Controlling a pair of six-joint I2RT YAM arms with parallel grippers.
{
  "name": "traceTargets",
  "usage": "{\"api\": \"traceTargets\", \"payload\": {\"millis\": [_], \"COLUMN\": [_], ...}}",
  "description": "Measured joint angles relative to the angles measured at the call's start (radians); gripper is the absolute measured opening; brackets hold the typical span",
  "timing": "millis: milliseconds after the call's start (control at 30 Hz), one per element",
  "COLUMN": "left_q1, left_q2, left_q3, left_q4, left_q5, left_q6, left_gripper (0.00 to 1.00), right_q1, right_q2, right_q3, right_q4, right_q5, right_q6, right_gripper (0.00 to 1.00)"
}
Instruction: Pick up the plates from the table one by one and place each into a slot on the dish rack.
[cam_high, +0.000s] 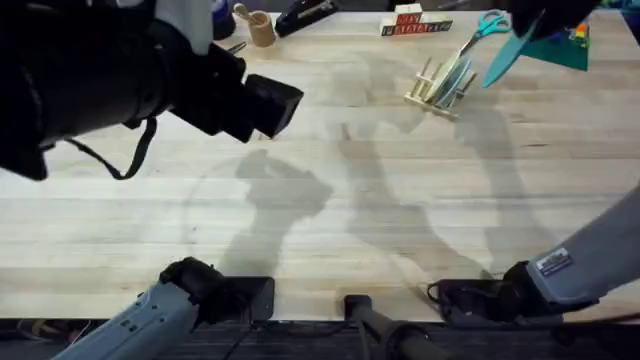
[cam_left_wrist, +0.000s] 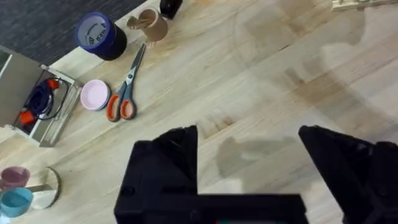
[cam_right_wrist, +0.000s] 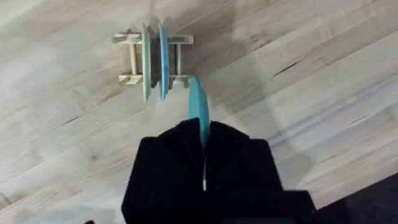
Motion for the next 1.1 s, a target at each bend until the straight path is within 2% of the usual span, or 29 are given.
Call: {"api": "traceTargets", "payload": {"millis": [233,467,1100], "left_q1": [0.000,0.000,0.000], "left_q2": [0.000,0.000,0.000], "left_q3": [0.000,0.000,0.000], "left_q4": [0.000,0.000,0.000], "left_q5": [0.000,0.000,0.000], "left_q6": [0.000,0.000,0.000], "left_gripper": [0.994,0.994,0.993], "right_q1": [-0.036,-0.055,-0.081], "right_q2": [0.086,0.124,0.219], "right_q3": [0.000,0.000,0.000], "right_q4": [0.031,0.077,0.154], "right_q5": [-0.032,-0.078,-0.096], "right_q6": [-0.010,-0.031,-0.035], "right_gripper": [0.029,0.029,0.029]}}
